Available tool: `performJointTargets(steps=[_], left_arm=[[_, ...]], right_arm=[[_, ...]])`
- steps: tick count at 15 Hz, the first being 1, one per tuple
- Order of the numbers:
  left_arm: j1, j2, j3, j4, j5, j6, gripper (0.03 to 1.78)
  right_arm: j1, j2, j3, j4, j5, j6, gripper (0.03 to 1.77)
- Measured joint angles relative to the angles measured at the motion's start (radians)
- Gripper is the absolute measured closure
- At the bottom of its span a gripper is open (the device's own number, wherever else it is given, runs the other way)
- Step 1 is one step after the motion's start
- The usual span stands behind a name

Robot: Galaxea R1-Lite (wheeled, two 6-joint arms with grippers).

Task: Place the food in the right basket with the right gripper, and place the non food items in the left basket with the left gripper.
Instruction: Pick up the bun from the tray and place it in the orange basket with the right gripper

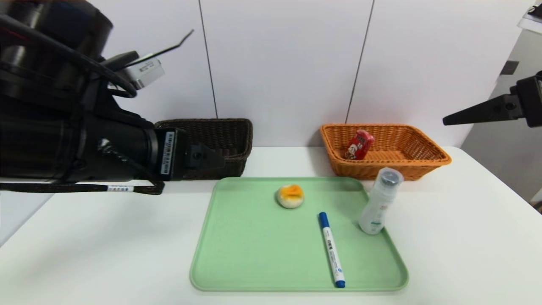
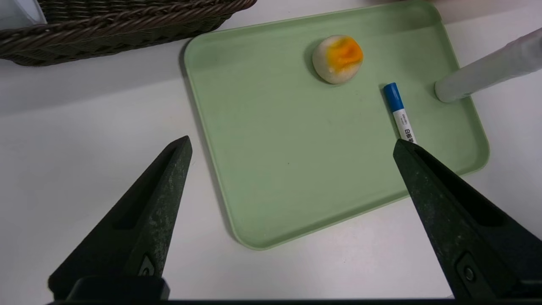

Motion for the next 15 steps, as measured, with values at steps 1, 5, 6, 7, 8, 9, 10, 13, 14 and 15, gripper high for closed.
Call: performJointTargets(steps=[1, 5, 6, 7, 8, 9, 10, 13, 14, 15], left_arm=[[-0.004, 0.026, -0.001, -0.014, 0.000, -0.007, 0.12], [-0.019, 0.086, -0.006, -0.026, -0.002, -0.007, 0.12], [-0.024, 0.095, -0.010, -0.027, -0.002, -0.007, 0.12], [-0.030, 0.103, -0.015, -0.027, -0.002, -0.007, 0.12], [-0.034, 0.110, -0.023, -0.027, -0.002, -0.007, 0.12], [-0.037, 0.117, -0.032, -0.026, -0.002, -0.007, 0.12], [-0.041, 0.126, -0.040, -0.027, -0.001, -0.006, 0.12], [-0.050, 0.142, -0.058, -0.022, -0.001, -0.007, 0.12], [-0.054, 0.143, -0.059, -0.018, -0.001, -0.007, 0.12], [-0.056, 0.141, -0.059, -0.016, -0.001, -0.006, 0.12]], right_arm=[[0.000, -0.020, 0.018, 0.000, 0.000, 0.011, 0.11], [0.001, -0.072, 0.041, -0.001, 0.000, 0.023, 0.11], [0.008, -0.079, 0.041, -0.002, 0.000, 0.021, 0.11], [0.019, -0.082, 0.036, -0.004, -0.002, 0.020, 0.11], [0.025, -0.084, 0.033, -0.005, -0.003, 0.020, 0.11], [0.028, -0.086, 0.031, -0.005, -0.003, 0.020, 0.11], [0.029, -0.087, 0.031, -0.005, -0.002, 0.020, 0.11], [0.040, -0.084, 0.024, -0.007, 0.000, 0.018, 0.11], [0.052, -0.075, 0.010, -0.007, 0.000, 0.019, 0.11], [0.074, -0.060, -0.008, -0.007, 0.000, 0.020, 0.11]])
